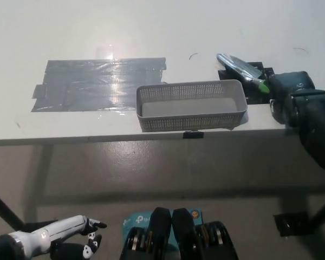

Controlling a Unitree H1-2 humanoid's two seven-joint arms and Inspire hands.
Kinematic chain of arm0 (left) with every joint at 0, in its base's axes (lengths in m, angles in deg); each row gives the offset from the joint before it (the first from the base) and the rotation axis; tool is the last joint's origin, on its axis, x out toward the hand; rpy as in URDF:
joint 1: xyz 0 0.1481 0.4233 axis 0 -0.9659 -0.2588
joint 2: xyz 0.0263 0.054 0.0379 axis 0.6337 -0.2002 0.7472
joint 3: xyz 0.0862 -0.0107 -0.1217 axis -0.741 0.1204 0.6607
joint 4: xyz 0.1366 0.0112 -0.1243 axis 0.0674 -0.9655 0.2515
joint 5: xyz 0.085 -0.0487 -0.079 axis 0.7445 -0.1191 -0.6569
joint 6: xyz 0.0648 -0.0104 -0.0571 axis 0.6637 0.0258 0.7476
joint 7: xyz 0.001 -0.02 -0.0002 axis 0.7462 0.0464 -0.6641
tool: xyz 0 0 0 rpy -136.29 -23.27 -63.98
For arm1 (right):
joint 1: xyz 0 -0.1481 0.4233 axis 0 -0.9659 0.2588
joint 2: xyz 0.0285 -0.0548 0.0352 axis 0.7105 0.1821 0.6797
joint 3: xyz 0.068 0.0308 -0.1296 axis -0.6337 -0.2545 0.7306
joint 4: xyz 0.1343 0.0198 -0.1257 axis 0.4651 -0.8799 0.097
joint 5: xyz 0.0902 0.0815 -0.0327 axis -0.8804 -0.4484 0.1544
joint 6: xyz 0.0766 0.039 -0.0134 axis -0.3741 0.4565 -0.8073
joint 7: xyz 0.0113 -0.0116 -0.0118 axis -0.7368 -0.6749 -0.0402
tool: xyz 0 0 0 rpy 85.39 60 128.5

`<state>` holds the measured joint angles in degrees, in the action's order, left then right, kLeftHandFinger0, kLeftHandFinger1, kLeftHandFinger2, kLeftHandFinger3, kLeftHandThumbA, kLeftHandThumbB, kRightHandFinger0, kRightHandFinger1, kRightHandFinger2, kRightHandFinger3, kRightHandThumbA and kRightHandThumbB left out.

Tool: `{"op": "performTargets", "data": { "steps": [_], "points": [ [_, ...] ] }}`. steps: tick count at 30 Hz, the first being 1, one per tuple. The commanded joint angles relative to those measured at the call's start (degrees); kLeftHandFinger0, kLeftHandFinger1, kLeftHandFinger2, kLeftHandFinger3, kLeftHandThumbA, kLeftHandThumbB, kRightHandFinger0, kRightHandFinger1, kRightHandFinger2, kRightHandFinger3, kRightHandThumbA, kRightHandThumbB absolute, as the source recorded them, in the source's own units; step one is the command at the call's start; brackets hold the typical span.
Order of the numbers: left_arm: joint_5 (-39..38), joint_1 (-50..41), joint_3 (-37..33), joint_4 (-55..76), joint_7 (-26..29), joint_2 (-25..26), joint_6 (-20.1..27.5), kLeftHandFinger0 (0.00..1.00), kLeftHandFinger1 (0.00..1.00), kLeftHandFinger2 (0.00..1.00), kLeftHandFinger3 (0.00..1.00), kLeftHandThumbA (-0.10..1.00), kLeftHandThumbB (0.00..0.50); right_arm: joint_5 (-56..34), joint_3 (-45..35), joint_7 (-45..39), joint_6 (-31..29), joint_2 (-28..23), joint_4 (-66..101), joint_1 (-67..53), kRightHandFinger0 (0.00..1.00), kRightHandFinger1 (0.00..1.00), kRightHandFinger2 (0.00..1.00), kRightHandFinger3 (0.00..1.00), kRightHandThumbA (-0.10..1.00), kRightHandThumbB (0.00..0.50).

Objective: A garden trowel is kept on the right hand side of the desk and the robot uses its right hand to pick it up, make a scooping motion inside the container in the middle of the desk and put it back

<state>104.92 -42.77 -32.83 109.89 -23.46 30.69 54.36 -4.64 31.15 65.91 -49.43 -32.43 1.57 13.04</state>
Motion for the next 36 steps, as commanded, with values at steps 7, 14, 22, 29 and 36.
{"op": "performTargets", "data": {
  "steps": [7,14,22,29,36],
  "points": [
    [-0.6,1.3,0.3,2.0,-1.1,1.7,-0.8,1.00,1.00,1.00,1.00,1.00,0.484,1.3,-5.6,10.7,4.8,3.1,-0.3,-9.8,0.00,0.09,0.32,0.69,0.25,0.000],
    [-1.0,-0.2,-0.2,2.4,-1.2,2.1,-0.8,1.00,1.00,1.00,1.00,1.00,0.466,0.5,-12.4,23.5,-2.5,4.2,-0.2,-15.4,0.00,0.01,0.26,0.35,-0.10,0.000],
    [-0.1,-1.5,0.5,2.6,-3.0,1.6,-0.8,1.00,1.00,1.00,1.00,1.00,0.469,-2.5,-21.2,32.0,-13.3,0.9,2.2,-17.0,0.00,0.03,0.30,0.46,-0.10,0.000],
    [0.5,-1.8,0.6,3.1,-3.7,1.8,-0.8,1.00,1.00,1.00,1.00,1.00,0.438,-1.8,-23.0,35.0,-18.1,-2.0,3.0,-15.8,0.00,0.12,0.50,0.12,-0.10,0.000],
    [0.1,-1.7,-0.1,3.0,-3.6,2.8,-0.8,1.00,1.00,1.00,1.00,1.00,0.435,2.4,-20.0,36.2,-20.9,-6.9,4.2,-13.8,0.00,0.16,0.49,0.40,-0.10,0.000]
  ]
}}
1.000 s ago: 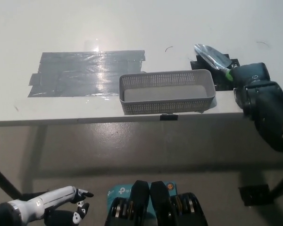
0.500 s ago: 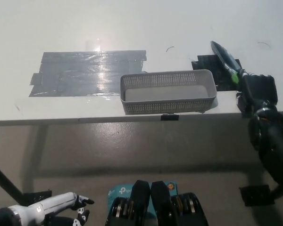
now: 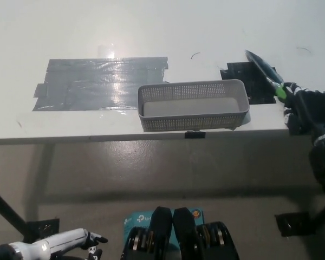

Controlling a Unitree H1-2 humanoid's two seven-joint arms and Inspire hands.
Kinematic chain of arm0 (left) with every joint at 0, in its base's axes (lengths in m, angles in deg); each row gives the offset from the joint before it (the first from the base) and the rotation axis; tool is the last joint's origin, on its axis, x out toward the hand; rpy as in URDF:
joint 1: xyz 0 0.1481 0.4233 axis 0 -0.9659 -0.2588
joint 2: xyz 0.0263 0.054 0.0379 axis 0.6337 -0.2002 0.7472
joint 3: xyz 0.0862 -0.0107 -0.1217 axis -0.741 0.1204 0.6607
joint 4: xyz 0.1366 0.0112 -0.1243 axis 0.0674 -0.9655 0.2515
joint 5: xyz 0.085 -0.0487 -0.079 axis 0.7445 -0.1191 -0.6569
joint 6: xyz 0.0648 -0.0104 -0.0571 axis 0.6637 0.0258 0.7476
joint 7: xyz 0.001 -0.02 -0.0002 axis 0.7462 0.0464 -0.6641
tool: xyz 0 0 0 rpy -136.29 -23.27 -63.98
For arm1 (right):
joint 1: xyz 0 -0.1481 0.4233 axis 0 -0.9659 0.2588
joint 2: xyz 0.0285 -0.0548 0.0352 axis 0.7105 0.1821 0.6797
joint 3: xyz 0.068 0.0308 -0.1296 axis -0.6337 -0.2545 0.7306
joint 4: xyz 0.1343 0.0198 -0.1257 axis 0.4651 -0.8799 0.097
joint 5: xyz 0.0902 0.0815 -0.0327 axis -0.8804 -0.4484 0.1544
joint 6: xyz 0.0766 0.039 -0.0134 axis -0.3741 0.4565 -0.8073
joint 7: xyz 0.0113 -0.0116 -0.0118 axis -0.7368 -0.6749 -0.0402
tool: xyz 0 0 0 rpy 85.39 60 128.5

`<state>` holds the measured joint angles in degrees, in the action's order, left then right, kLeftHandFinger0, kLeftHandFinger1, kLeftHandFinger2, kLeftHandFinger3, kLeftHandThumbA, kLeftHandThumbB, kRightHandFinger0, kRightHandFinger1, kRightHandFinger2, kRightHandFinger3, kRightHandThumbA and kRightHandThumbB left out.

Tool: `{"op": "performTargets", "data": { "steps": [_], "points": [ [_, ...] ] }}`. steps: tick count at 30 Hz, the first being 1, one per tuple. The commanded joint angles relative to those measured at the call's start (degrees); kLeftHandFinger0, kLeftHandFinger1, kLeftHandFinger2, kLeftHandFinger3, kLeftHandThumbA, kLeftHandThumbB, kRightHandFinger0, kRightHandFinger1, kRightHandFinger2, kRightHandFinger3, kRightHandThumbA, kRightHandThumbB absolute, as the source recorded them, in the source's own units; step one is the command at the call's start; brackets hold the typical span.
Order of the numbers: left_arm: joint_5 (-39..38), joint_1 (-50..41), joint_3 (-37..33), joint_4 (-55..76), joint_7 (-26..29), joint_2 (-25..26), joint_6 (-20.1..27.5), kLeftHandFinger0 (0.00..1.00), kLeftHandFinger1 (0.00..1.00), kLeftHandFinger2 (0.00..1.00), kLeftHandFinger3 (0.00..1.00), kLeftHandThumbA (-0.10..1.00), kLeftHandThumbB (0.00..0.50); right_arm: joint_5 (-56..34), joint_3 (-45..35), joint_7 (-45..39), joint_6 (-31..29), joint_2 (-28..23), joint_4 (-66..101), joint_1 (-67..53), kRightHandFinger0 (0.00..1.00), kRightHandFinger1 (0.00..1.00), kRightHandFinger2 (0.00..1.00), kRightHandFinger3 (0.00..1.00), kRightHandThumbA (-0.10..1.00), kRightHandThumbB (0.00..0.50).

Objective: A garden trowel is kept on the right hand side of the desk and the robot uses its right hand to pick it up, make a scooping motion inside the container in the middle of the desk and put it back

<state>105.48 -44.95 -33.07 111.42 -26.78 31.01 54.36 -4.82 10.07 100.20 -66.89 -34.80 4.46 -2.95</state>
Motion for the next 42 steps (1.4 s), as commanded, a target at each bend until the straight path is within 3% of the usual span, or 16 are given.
{"op": "performTargets", "data": {
  "steps": [1,3,5,6,8,13,19,21,22,24,26,28,30,33,35,42],
  "points": [
    [-0.3,0.5,0.4,1.4,-0.4,2.4,-0.8,1.00,1.00,1.00,1.00,1.00,0.436,3.3,1.8,1.3,-3.5,-5.5,1.9,2.8,0.00,0.12,0.43,0.36,-0.10,0.000],
    [0.0,0.4,1.2,1.2,-1.4,1.7,-0.8,1.00,1.00,1.00,1.00,1.00,0.442,3.8,2.4,2.7,-5.1,-6.6,1.0,3.9,0.00,0.04,0.32,0.28,-0.10,0.000],
    [0.4,0.3,1.1,1.3,-1.5,2.1,-0.8,1.00,1.00,1.00,1.00,1.00,0.448,4.3,2.7,-0.6,-5.5,-10.0,3.6,6.5,0.00,0.00,0.20,0.43,-0.06,0.000],
    [0.2,0.2,1.0,1.3,-1.5,2.3,-0.8,1.00,1.00,1.00,1.00,1.00,0.447,4.8,3.1,0.1,-6.2,-10.6,3.4,7.1,0.00,0.00,0.10,0.43,-0.05,0.000],
    [-0.5,0.3,0.2,1.1,-0.8,2.9,-0.8,1.00,1.00,1.00,1.00,1.00,0.433,7.5,5.0,2.1,-8.1,-12.8,3.5,9.3,0.00,0.00,0.02,0.31,-0.10,0.000],
    [0.2,1.3,0.2,0.4,-1.4,2.4,-0.8,1.00,1.00,1.00,1.00,1.00,0.455,6.3,3.1,3.1,-10.7,-15.6,7.3,11.9,0.00,0.00,0.23,0.04,-0.10,0.013],
    [-0.2,1.6,0.0,-0.3,-0.7,2.6,-0.8,1.00,1.00,1.00,1.00,1.00,0.429,7.1,1.9,5.0,-14.1,-17.2,11.8,10.8,0.00,0.00,0.29,0.00,-0.10,0.003],
    [-0.3,1.8,-0.2,-0.4,-0.7,2.7,-0.8,1.00,1.00,1.00,1.00,1.00,0.414,8.7,2.4,7.3,-15.8,-17.8,12.3,10.6,0.00,0.01,0.31,0.00,-0.10,0.026],
    [-0.4,1.9,-0.8,-0.3,-0.2,3.1,-0.8,1.00,1.00,1.00,1.00,1.00,0.418,9.7,2.7,9.9,-17.7,-18.4,13.2,10.2,0.00,0.01,0.35,0.00,-0.10,0.079],
    [0.0,2.0,-0.4,-0.3,-0.8,2.8,-0.8,1.00,1.00,1.00,1.00,1.00,0.417,11.4,3.0,12.6,-20.0,-19.3,14.8,9.6,0.00,0.01,0.40,0.03,-0.10,0.090],
    [-0.4,2.0,-0.2,-0.4,-0.8,2.7,-0.8,1.00,1.00,1.00,1.00,1.00,0.397,12.6,3.6,14.3,-23.0,-20.2,15.9,9.0,0.00,0.00,0.45,0.19,-0.10,0.090],
    [-0.3,2.5,-0.2,-0.3,-1.0,3.0,-0.8,1.00,1.00,1.00,1.00,1.00,0.379,13.3,3.5,15.9,-24.4,-20.8,16.9,8.3,0.00,0.00,0.22,0.31,-0.10,0.138],
    [0.3,2.9,0.2,-0.7,-1.9,2.5,-0.8,1.00,1.00,1.00,1.00,1.00,0.390,14.1,3.7,17.0,-28.0,-23.1,19.7,6.4,0.00,0.00,0.13,0.34,-0.10,0.193],
    [0.2,3.1,-0.1,-0.7,-1.8,2.8,-0.8,1.00,1.00,1.00,1.00,1.00,0.406,15.4,3.4,18.6,-30.0,-25.2,21.5,4.6,0.00,0.00,0.00,0.32,-0.10,0.182],
    [0.2,3.2,-0.9,-0.6,-1.2,3.4,-0.8,1.00,1.00,1.00,1.00,1.00,0.400,14.1,5.4,22.2,-31.0,-27.5,20.5,4.6,0.00,0.00,0.03,0.38,-0.10,0.201],
    [0.2,4.3,-0.8,-1.0,-1.3,3.7,-0.8,1.00,1.00,1.00,1.00,1.00,0.423,13.3,11.7,26.6,-31.0,-33.3,20.8,7.3,0.00,0.00,0.44,0.63,-0.10,0.303]
  ]
}}
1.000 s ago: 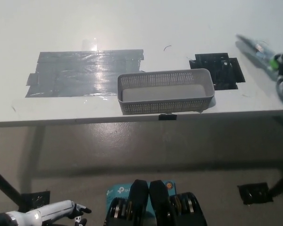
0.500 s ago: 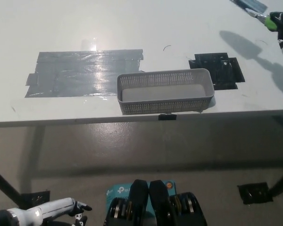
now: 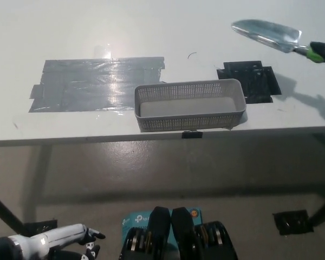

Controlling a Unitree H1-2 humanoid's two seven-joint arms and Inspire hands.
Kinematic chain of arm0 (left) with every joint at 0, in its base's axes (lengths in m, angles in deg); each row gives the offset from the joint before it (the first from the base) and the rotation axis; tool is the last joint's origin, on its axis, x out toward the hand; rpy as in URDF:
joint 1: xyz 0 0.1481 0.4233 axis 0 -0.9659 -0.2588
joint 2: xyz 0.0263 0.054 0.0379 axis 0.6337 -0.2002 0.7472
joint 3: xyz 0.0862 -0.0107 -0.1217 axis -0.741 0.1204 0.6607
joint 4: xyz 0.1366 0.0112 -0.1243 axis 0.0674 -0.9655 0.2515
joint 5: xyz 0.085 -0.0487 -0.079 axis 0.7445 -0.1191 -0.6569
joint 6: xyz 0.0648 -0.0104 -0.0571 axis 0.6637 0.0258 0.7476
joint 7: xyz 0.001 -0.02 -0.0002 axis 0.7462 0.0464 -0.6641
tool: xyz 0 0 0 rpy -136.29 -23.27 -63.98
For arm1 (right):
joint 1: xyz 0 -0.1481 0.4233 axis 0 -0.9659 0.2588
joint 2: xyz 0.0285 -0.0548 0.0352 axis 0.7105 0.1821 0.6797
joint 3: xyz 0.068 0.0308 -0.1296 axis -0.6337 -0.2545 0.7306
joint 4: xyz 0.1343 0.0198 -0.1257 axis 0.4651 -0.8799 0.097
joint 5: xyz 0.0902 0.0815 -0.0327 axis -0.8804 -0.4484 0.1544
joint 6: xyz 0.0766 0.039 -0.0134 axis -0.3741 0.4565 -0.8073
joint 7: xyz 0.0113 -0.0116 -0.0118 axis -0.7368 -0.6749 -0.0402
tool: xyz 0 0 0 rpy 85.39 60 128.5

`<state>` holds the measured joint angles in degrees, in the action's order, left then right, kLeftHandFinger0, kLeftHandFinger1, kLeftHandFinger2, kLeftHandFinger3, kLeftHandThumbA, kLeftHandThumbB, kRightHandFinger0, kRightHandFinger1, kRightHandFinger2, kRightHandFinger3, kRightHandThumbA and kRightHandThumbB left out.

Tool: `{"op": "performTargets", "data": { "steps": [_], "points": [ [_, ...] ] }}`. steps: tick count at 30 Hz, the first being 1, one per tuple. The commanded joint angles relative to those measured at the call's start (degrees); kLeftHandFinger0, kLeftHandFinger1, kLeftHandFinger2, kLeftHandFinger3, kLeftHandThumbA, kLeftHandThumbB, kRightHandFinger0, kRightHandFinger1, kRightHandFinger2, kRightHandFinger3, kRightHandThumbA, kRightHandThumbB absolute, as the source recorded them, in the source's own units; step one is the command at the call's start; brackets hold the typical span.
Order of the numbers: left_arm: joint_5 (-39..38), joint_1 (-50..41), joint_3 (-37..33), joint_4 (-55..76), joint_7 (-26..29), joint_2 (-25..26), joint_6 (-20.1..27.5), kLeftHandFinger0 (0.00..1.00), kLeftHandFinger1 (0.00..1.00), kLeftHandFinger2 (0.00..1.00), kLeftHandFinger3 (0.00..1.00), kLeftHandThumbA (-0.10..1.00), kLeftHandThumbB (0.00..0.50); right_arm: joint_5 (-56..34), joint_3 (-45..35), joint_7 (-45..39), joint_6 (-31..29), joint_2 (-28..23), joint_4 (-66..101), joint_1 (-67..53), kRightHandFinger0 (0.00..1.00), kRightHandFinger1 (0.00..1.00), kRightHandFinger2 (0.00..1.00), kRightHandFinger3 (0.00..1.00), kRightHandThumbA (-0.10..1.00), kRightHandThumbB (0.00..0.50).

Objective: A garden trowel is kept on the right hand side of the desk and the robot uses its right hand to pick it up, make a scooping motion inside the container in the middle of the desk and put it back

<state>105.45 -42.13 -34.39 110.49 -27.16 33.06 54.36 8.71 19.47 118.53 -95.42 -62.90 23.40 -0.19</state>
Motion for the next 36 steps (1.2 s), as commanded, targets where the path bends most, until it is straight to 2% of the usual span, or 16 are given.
{"op": "performTargets", "data": {
  "steps": [1,3,5,7,11,14,16,17,19,23,26,27,29,32,34,36],
  "points": [
    [0.6,1.5,0.8,-0.1,-1.3,1.4,-0.8,1.00,1.00,1.00,1.00,1.00,0.428,-0.2,3.3,9.2,-2.4,-5.7,2.0,4.9,0.00,0.00,0.44,0.63,-0.10,0.318],
    [0.5,1.5,0.8,0.0,-1.2,1.5,-0.8,1.00,1.00,1.00,1.00,1.00,0.435,-0.1,5.4,11.3,-2.4,-6.3,1.8,5.6,0.00,0.00,0.38,0.59,-0.10,0.367],
    [-0.3,1.6,0.2,0.2,-0.4,2.1,-0.8,1.00,1.00,1.00,1.00,1.00,0.419,-1.3,7.2,10.6,-2.4,-7.2,3.8,5.6,0.00,0.00,0.34,0.54,-0.10,0.352],
    [0.1,1.9,-0.2,0.1,-0.1,2.3,-0.8,1.00,1.00,1.00,1.00,1.00,0.442,-0.9,7.6,11.4,-2.4,-7.4,4.9,5.4,0.00,0.00,0.27,0.43,-0.10,0.386],
    [0.3,2.4,-0.4,0.3,-0.6,2.5,-0.8,1.00,1.00,1.00,1.00,1.00,0.424,-1.4,12.0,13.7,-2.4,-7.4,4.8,7.5,0.00,0.00,0.15,0.37,-0.10,0.381],
    [0.0,2.9,0.4,0.2,-1.4,1.8,-0.8,1.00,1.00,1.00,1.00,1.00,0.400,-1.1,13.5,13.6,-2.4,-7.3,4.7,8.4,0.00,0.00,0.11,0.37,-0.10,0.324],
    [0.1,3.3,0.0,0.1,-1.1,2.0,-0.8,1.00,1.00,1.00,1.00,1.00,0.398,0.1,14.0,15.0,-2.4,-7.2,4.6,8.9,0.00,0.00,0.09,0.35,-0.10,0.322],
    [0.2,3.5,-0.2,-0.1,-1.4,2.1,-0.8,1.00,1.00,1.00,1.00,1.00,0.401,0.3,14.6,15.2,-2.4,-6.7,5.0,9.3,0.00,0.00,0.08,0.28,-0.10,0.355],
    [0.4,3.6,-0.1,-0.1,-1.5,2.0,-0.8,1.00,1.00,1.00,1.00,1.00,0.404,1.3,14.7,14.5,-2.4,-6.5,5.1,9.5,0.00,0.00,0.00,0.18,-0.10,0.286],
    [0.8,4.2,-0.8,0.2,-1.3,2.4,-0.8,1.00,1.00,1.00,1.00,1.00,0.425,2.3,16.4,16.2,-2.4,-6.2,2.7,10.5,0.00,0.00,0.00,0.03,-0.10,0.235],
    [1.1,4.4,-0.6,0.5,-1.8,2.2,-0.8,1.00,1.00,1.00,1.00,1.00,0.426,3.3,17.9,18.1,-2.4,-6.4,0.8,12.5,0.00,0.00,0.00,0.04,-0.10,0.222],
    [1.5,4.4,-0.4,0.7,-2.2,2.0,-0.8,1.00,1.00,1.00,1.00,1.00,0.418,2.6,19.3,17.8,-2.4,-6.8,0.1,13.7,0.00,0.00,0.00,0.02,-0.10,0.177],
    [1.7,4.5,-0.1,1.0,-2.6,2.0,-0.8,1.00,1.00,1.00,1.00,1.00,0.417,2.5,19.9,16.2,-2.4,-7.0,-0.5,15.0,0.00,0.00,0.00,0.02,-0.10,0.167],
    [2.6,4.6,0.7,1.6,-3.9,1.5,-0.8,1.00,1.00,1.00,1.00,1.00,0.404,2.8,23.1,17.6,-2.4,-7.3,-2.5,17.9,0.00,0.00,0.01,0.03,-0.10,0.165],
    [3.1,4.6,0.9,1.8,-4.3,1.3,-0.8,1.00,1.00,1.00,1.00,1.00,0.410,3.8,24.0,18.1,-2.4,-7.5,-3.2,18.8,0.00,0.00,0.02,0.03,-0.10,0.186],
    [3.5,4.8,0.7,2.4,-4.6,1.5,-0.8,1.00,1.00,1.00,1.00,1.00,0.412,4.3,25.5,18.1,-2.4,-7.5,-4.2,20.5,0.00,0.00,0.00,0.11,-0.10,0.226]
  ]
}}
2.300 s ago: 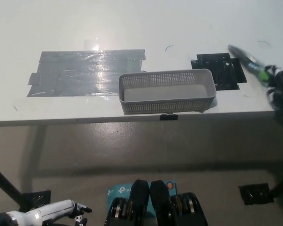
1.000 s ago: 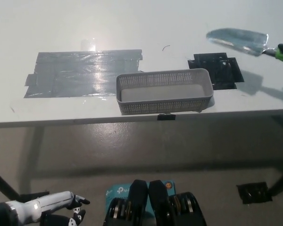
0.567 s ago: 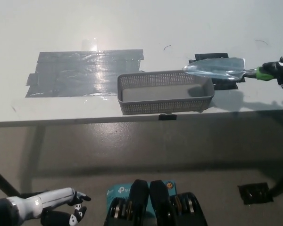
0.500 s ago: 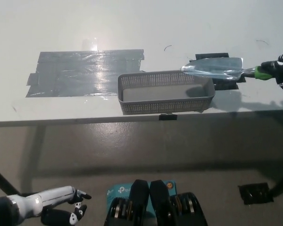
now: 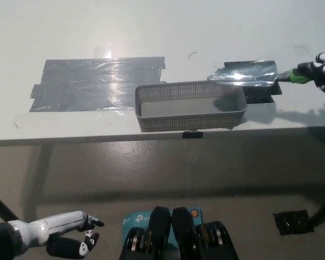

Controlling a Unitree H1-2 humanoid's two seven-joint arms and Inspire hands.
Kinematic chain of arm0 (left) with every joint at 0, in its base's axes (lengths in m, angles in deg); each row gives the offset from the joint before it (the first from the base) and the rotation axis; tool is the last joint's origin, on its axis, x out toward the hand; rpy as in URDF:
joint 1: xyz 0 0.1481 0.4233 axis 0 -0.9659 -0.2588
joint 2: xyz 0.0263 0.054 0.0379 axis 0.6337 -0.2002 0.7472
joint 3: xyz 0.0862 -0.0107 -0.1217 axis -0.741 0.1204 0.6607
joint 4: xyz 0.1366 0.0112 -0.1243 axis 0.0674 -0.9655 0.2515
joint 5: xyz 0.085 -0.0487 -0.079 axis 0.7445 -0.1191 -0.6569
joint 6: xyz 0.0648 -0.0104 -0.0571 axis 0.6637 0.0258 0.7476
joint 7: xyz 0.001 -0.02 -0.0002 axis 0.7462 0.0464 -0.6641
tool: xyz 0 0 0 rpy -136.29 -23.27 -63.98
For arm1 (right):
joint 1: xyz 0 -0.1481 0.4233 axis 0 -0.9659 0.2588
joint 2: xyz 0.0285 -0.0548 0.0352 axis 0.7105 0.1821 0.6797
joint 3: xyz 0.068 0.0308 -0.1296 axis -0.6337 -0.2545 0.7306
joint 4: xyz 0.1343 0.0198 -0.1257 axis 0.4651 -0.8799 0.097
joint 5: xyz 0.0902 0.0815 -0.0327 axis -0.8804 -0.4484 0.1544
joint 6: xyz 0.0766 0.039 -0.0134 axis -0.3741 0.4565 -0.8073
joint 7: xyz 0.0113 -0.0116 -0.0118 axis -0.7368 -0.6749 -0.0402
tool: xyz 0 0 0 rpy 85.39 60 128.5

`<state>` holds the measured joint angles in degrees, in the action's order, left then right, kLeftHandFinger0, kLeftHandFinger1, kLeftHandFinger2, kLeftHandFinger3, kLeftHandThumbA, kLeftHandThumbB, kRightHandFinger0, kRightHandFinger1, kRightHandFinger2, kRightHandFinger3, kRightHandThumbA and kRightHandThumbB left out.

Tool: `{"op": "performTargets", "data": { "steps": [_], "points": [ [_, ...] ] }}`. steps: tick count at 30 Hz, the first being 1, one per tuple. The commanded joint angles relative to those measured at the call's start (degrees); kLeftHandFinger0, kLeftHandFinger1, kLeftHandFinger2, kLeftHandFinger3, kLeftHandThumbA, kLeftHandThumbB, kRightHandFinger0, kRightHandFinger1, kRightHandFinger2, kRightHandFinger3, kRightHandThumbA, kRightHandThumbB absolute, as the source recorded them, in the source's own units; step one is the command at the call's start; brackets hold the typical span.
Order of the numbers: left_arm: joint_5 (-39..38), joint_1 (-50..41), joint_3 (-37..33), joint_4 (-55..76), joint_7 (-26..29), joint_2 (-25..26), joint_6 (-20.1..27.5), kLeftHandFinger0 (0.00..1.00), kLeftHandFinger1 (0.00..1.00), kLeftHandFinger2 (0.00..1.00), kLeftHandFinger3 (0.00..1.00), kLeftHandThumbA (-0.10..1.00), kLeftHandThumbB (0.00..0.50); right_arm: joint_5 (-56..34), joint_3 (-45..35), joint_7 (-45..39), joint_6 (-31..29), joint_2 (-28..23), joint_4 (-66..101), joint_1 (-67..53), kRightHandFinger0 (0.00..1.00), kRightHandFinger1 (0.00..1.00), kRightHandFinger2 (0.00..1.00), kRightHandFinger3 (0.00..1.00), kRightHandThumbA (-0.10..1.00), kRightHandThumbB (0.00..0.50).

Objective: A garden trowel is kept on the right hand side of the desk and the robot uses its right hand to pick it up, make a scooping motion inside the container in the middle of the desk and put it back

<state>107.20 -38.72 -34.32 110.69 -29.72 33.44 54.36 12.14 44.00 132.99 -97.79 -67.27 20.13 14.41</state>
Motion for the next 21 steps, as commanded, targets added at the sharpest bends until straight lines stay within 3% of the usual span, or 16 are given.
{"op": "performTargets", "data": {
  "steps": [1,3,6,11,14,15,17,18,21],
  "points": [
    [1.7,1.6,0.4,2.2,-1.9,1.2,-0.8,1.00,1.00,1.00,1.00,1.00,0.417,1.3,1.1,3.5,-0.1,-3.2,-1.2,6.3,0.00,0.00,0.01,0.10,-0.10,0.213],
    [1.3,1.9,0.1,2.3,-1.8,1.6,-0.8,1.00,1.00,1.00,1.00,1.00,0.415,1.1,3.1,4.5,-0.1,-3.0,-2.0,7.7,0.00,0.00,0.05,0.11,-0.10,0.187],
    [1.8,2.5,0.3,2.3,-2.6,1.3,-0.8,1.00,1.00,1.00,1.00,1.00,0.407,-0.3,6.9,6.6,-0.1,-1.7,-3.4,9.5,0.00,0.00,0.00,0.14,-0.10,0.218],
    [2.3,3.4,0.4,2.4,-3.4,1.2,-0.8,1.00,1.00,1.00,1.00,1.00,0.402,0.0,9.6,6.4,-0.1,-1.8,-1.4,9.3,0.00,0.00,0.00,0.21,-0.05,0.204],
    [2.7,3.9,1.6,2.4,-4.4,0.5,-0.8,1.00,1.00,1.00,1.00,1.00,0.407,2.7,10.0,10.3,-0.1,-2.0,-0.7,7.7,0.00,0.00,0.00,0.25,-0.04,0.249],
    [2.8,4.0,1.1,2.5,-4.1,1.0,-0.8,1.00,1.00,1.00,1.00,1.00,0.411,2.5,10.1,9.9,-0.1,-2.2,-0.3,7.3,0.00,0.00,0.00,0.26,-0.04,0.228],
    [2.7,4.5,1.0,2.5,-4.2,1.0,-0.8,1.00,1.00,1.00,1.00,1.00,0.407,2.7,10.1,10.3,-0.1,-2.6,-0.1,7.0,0.00,0.00,0.00,0.25,-0.04,0.225],
    [2.5,4.3,0.8,2.5,-3.6,1.3,-0.8,1.00,1.00,1.00,1.00,1.00,0.419,3.8,11.0,11.5,-0.1,-2.6,-1.0,6.9,0.00,0.00,0.00,0.21,-0.07,0.272],
    [1.9,4.5,0.3,2.1,-3.1,1.7,-0.8,1.00,1.00,1.00,1.00,1.00,0.433,5.3,10.7,12.0,-0.1,-2.9,-2.2,6.4,0.00,0.00,0.00,0.19,-0.09,0.264]
  ]
}}
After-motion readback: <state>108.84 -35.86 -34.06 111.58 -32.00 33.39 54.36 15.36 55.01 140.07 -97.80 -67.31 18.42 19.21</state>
